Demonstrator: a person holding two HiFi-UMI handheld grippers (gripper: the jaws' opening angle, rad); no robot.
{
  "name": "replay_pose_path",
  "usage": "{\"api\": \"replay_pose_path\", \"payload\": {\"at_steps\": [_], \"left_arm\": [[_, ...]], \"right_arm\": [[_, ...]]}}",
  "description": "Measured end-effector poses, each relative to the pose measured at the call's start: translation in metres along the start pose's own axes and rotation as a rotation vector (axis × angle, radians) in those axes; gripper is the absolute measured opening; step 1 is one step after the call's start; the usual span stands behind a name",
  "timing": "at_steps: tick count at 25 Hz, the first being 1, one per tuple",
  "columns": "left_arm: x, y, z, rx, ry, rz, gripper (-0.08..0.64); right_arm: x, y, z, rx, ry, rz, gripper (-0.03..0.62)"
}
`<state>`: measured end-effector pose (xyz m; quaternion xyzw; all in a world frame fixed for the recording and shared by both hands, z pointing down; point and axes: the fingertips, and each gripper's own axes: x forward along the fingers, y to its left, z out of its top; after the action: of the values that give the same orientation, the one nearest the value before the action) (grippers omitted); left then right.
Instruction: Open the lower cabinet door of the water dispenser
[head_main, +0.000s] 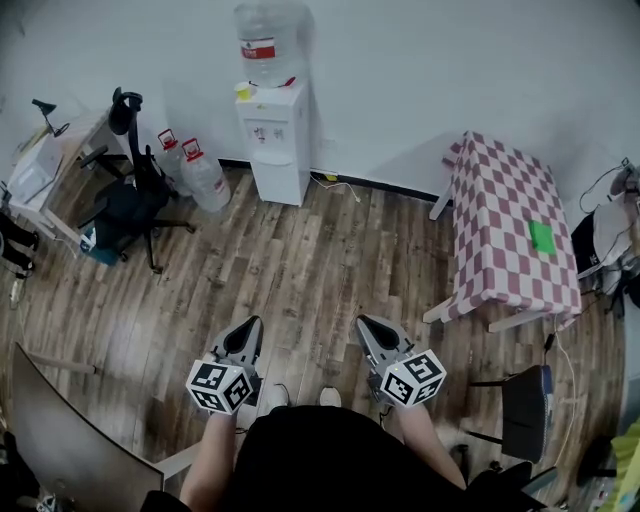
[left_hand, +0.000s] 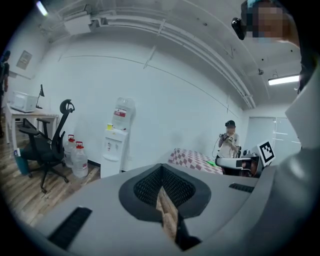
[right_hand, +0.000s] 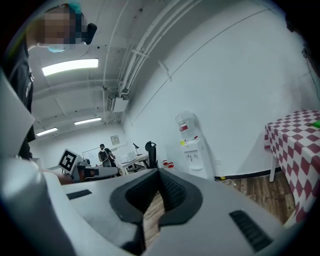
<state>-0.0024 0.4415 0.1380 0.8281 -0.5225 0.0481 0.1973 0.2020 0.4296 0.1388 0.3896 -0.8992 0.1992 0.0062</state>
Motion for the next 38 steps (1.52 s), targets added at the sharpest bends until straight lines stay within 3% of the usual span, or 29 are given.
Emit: {"api": "replay_pose_path", "payload": {"at_steps": [10, 19, 31, 38], "left_arm": [[0.008, -0.030, -0.012, 0.012, 0.025, 0.005, 0.012], [0.009, -0.011, -0.012, -0.006, 0.041, 0.003, 0.012], [0.017, 0.078, 0.010, -0.037, 0.013, -0.079, 0.012], [0.010, 0.125, 0.000, -0.060, 0.040, -0.112, 0.012]], "right_arm": [[-0.025, -0.025, -0.009, 0.063, -0.002, 0.005, 0.021], [-0.010, -0.022, -0.007, 0.071, -0.002, -0.005, 0.021], [0.068, 0.014, 0.006, 0.019, 0.007, -0.061, 0.021], [0.116, 0.046, -0.012, 0.013, 0.056, -0.054, 0.021]]}}
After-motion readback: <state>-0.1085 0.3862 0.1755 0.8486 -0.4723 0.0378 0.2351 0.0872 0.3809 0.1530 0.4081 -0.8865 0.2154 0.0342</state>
